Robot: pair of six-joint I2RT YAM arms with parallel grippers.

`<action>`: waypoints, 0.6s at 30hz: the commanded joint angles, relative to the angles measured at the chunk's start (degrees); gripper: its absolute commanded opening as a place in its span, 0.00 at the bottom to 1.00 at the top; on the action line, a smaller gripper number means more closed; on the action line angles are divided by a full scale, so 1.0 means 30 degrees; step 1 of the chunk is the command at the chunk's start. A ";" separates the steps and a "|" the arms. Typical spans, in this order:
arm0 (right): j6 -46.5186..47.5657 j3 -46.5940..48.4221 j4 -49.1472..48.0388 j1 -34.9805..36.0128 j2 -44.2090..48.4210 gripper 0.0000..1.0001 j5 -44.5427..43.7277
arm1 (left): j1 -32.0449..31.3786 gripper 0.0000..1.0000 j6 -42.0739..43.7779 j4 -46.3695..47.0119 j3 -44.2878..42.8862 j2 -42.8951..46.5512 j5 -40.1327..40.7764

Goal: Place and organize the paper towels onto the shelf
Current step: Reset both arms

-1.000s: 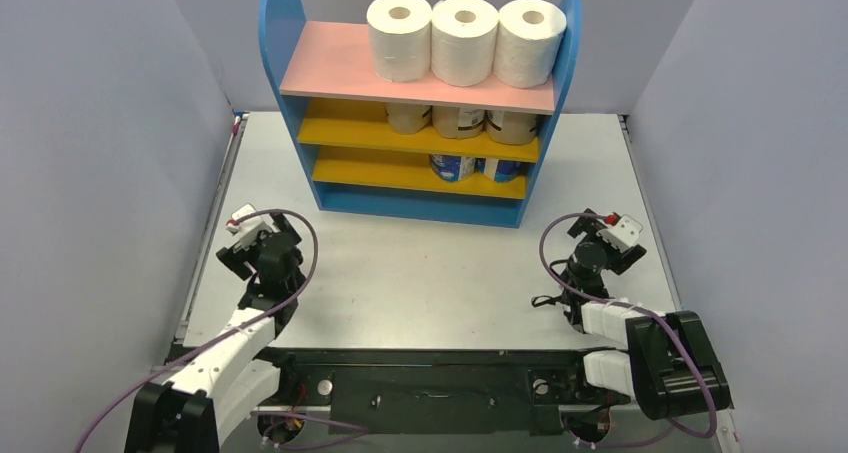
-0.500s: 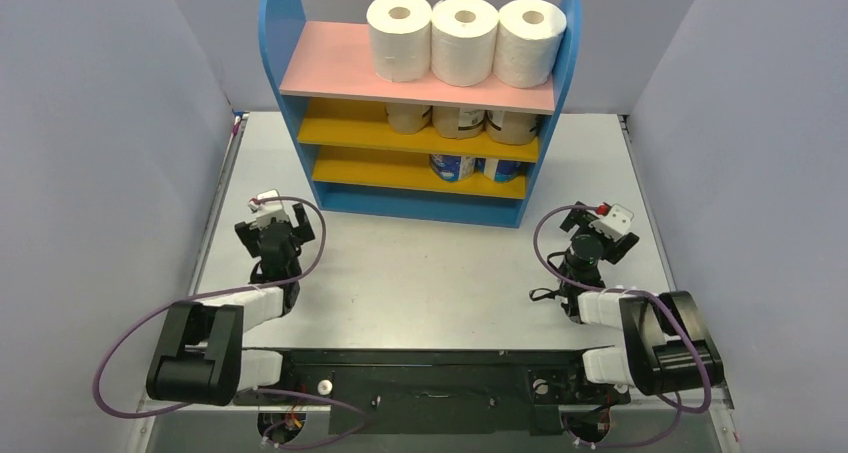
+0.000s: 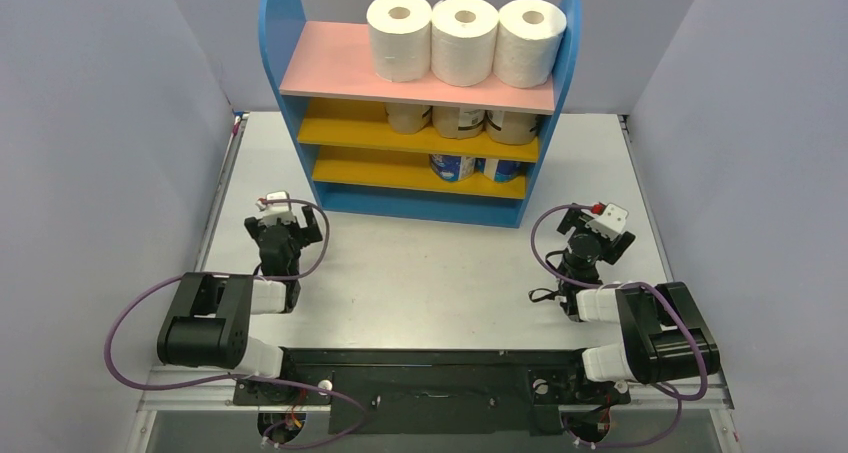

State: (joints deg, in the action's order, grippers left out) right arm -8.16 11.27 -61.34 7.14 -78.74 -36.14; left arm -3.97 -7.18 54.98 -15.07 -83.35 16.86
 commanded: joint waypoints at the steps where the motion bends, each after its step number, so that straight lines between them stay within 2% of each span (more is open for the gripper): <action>1: -0.0227 0.0551 -0.0610 -0.0121 0.0051 0.89 0.0093 | -0.0025 0.96 0.0688 0.2590 0.0202 -0.0192 -0.1209; 18: -0.0575 0.0756 -0.0090 -0.0550 0.0117 0.90 0.0783 | 0.0121 0.96 0.0597 0.2463 0.0097 -0.0200 -0.1398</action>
State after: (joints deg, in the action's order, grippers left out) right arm -8.71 12.01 -59.88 5.91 -78.76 -34.85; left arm -3.97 -5.28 58.96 -14.50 -83.92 13.43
